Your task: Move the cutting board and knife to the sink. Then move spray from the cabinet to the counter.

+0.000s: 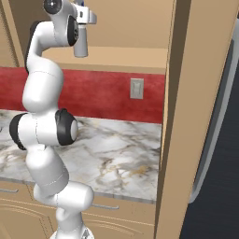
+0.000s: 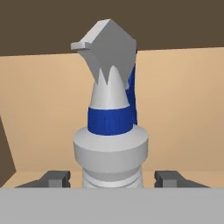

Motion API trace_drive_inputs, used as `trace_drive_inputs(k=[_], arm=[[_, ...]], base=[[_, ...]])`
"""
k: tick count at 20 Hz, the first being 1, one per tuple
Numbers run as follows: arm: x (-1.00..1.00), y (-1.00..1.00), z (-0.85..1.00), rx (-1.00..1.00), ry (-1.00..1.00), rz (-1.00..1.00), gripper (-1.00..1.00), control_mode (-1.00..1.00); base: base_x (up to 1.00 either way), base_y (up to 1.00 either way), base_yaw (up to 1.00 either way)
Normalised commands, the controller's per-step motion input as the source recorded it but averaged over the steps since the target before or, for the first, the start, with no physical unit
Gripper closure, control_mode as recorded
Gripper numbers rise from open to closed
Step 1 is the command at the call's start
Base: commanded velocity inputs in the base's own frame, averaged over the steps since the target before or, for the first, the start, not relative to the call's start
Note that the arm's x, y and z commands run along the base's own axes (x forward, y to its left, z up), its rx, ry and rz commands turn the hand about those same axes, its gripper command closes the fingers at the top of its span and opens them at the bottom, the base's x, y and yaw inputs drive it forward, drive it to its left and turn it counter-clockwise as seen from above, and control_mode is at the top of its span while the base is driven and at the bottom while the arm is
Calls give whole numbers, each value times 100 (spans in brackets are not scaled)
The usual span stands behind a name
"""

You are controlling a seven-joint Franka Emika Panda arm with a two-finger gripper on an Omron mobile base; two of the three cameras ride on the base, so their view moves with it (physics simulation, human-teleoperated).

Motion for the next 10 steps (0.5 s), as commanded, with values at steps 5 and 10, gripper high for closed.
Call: trace_drive_inputs(k=[5, 10], arm=[[0, 0, 0, 0, 0, 0, 100, -100], [0, 0, 0, 0, 0, 0, 100, -100]], base=[[0, 0, 0], [0, 0, 0]])
